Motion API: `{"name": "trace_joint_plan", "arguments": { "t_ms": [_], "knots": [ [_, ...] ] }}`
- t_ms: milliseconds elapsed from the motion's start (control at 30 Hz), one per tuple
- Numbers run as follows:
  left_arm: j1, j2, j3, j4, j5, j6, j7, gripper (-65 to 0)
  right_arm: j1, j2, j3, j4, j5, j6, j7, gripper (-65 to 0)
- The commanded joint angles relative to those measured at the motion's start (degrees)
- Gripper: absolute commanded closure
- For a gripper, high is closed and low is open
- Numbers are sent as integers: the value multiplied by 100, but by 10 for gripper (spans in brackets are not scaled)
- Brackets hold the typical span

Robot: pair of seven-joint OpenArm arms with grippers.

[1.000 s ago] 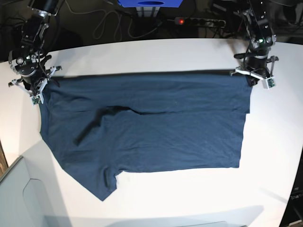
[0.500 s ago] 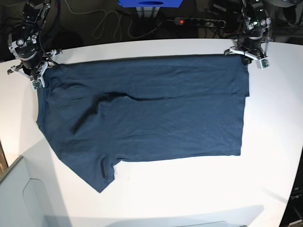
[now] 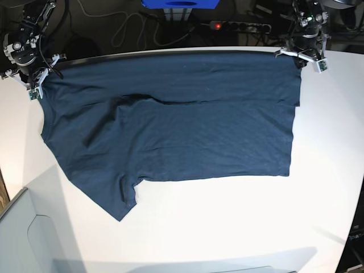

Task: Fold the T-shirt properly
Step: 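Open both grippers and release the shirt edge, then reach both grippers to the hem corners and pinch them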

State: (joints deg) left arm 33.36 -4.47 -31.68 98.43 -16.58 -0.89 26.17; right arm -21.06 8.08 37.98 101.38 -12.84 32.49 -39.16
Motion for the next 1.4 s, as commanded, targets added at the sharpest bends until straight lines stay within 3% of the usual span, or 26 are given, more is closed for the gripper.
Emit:
{"name": "trace_joint_plan", "arguments": {
  "t_ms": [0, 200, 467, 533, 567, 733, 833, 1000, 1133, 1367],
  "knots": [
    [61, -41, -54, 60, 71, 75, 86, 0, -35, 85, 31, 90, -30, 52, 34, -1],
    [61, -41, -36, 60, 71, 75, 86, 0, -35, 14, 31, 90, -30, 52, 26, -9],
    [26, -41, -36, 60, 71, 93, 130, 0, -35, 6, 49, 125, -30, 193, 26, -296],
    [26, -32, -36, 86, 71, 102, 130, 0, -17, 6, 66, 134, -30, 316, 26, -335],
    [17, -32, -36, 139, 71, 110, 130, -34, -8, 6, 66, 134, -30, 325, 26, -347],
    [61, 117, -45, 587, 71, 93, 130, -269, 27, 6, 66, 143, -30, 325, 26, -349],
    [70, 126, -45, 904, 71, 93, 130, -352, 27, 6, 66, 301, -30, 325, 26, -349],
    [-27, 232, -370, 1247, 71, 102, 130, -351, 308, -74, 31, 855, -21, 325, 17, -350],
    [-633, 196, -405, 1264, 106, 93, 139, -352, 915, -153, 13, 917, -48, 325, -62, -352],
    [-2567, -278, -282, 464, 141, 93, 139, -354, 2005, -126, -505, 917, -48, 325, -977, -351]
  ]
}}
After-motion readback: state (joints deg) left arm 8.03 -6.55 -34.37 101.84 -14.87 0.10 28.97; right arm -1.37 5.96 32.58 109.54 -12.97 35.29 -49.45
